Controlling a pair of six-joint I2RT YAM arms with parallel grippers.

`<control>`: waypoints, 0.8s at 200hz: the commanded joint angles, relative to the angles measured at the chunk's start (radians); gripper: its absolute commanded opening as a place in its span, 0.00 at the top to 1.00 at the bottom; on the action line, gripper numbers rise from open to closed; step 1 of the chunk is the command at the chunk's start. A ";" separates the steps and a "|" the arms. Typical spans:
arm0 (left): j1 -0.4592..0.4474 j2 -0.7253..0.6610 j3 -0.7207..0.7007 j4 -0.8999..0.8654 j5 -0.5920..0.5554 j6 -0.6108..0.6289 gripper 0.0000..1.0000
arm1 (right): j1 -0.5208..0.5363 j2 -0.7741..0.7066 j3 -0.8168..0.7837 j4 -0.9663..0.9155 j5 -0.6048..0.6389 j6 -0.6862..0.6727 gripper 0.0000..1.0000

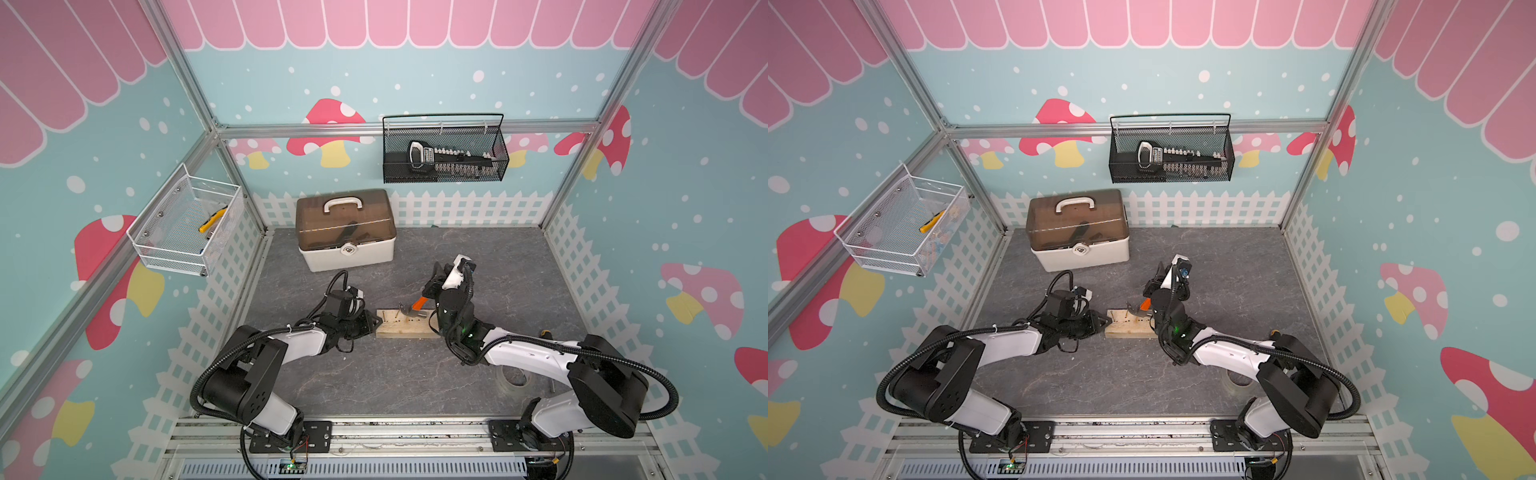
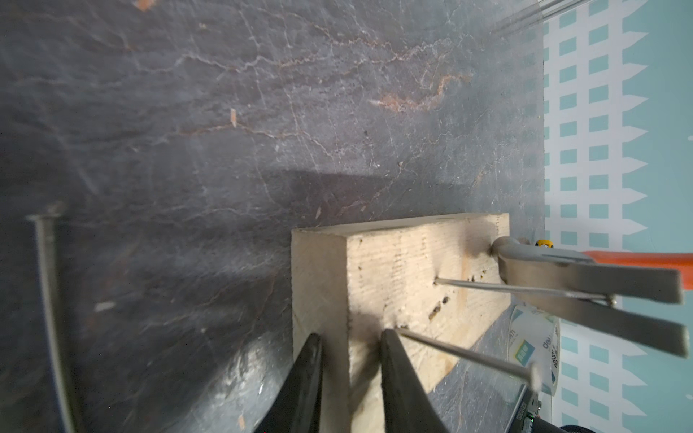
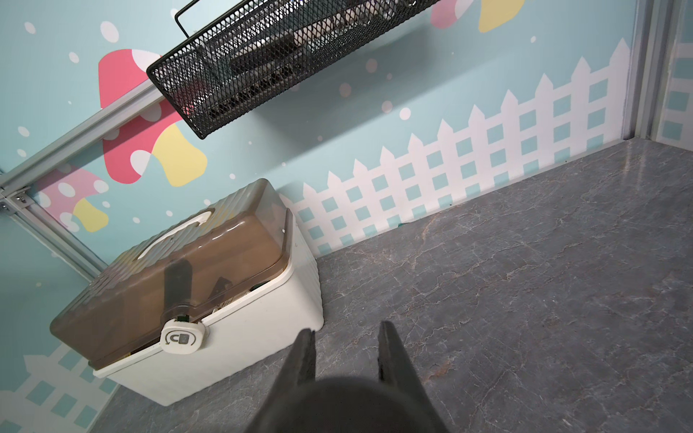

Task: Use a claw hammer to pull out a nail
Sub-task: Remove the nail from the mounting plate.

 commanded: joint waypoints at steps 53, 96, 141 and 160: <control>-0.007 0.043 -0.045 -0.112 -0.036 -0.009 0.74 | 0.008 0.029 -0.113 -0.116 -0.047 0.150 1.00; -0.007 0.044 -0.045 -0.113 -0.038 -0.007 0.74 | -0.002 0.001 -0.146 -0.114 -0.019 0.171 1.00; -0.007 0.040 -0.043 -0.123 -0.036 -0.004 0.74 | -0.018 -0.036 -0.167 -0.114 -0.014 0.172 1.00; -0.007 0.021 -0.039 -0.147 -0.040 0.008 0.74 | -0.027 -0.054 -0.158 -0.114 -0.021 0.153 1.00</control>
